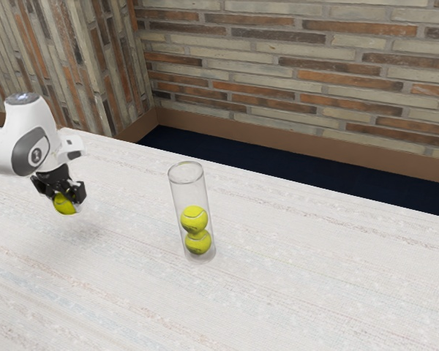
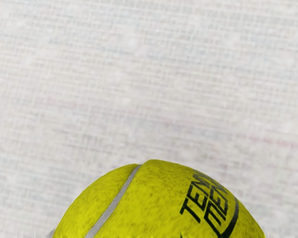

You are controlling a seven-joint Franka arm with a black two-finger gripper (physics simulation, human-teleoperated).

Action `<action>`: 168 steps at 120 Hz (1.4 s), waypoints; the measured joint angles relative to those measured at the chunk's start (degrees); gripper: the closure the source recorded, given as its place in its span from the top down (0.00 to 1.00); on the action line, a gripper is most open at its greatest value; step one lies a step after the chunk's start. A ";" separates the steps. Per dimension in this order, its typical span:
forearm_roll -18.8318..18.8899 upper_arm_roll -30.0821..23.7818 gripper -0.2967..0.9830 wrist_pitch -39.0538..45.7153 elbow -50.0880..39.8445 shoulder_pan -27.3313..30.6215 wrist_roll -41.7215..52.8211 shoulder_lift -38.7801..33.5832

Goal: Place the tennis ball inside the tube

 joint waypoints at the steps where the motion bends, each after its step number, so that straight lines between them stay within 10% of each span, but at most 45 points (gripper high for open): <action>1: -0.01 -0.15 0.50 0.00 -0.57 -0.01 -0.02 -1.03; 29: -5.52 -8.66 0.50 -2.95 -4.77 -0.10 -0.48 -17.63; 81: -19.41 -25.55 0.49 -10.44 4.39 -1.19 -0.30 -21.40; 168: -17.23 -29.75 0.55 -11.94 12.26 -0.55 0.20 -8.40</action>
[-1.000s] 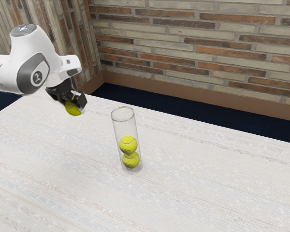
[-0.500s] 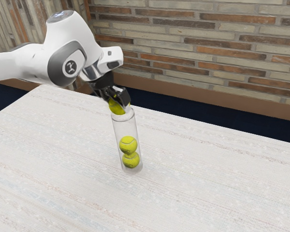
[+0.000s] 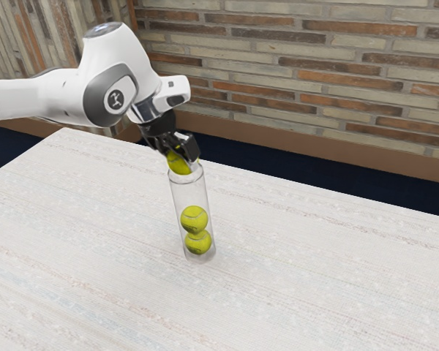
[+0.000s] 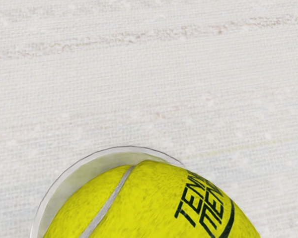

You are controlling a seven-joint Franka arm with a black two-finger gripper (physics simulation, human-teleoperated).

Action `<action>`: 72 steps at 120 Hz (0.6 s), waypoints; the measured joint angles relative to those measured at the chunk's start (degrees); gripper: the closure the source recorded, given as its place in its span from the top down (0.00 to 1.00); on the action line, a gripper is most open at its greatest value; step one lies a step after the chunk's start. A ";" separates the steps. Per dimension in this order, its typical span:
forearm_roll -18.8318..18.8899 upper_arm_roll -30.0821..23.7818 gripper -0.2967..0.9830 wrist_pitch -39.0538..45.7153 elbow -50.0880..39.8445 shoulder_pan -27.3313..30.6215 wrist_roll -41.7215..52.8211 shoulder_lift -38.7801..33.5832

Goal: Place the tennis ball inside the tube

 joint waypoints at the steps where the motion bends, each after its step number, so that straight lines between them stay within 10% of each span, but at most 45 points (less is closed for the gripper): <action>1: 0.01 -0.02 0.56 0.00 0.00 0.03 0.02 -0.03; 40: 0.07 -0.39 0.72 -1.01 0.15 -0.07 0.91 -1.31; 60: 4.01 0.10 0.75 -14.87 15.32 -0.46 0.76 -2.85; 72: 5.99 15.43 0.76 -22.62 19.26 -17.03 -0.81 -4.13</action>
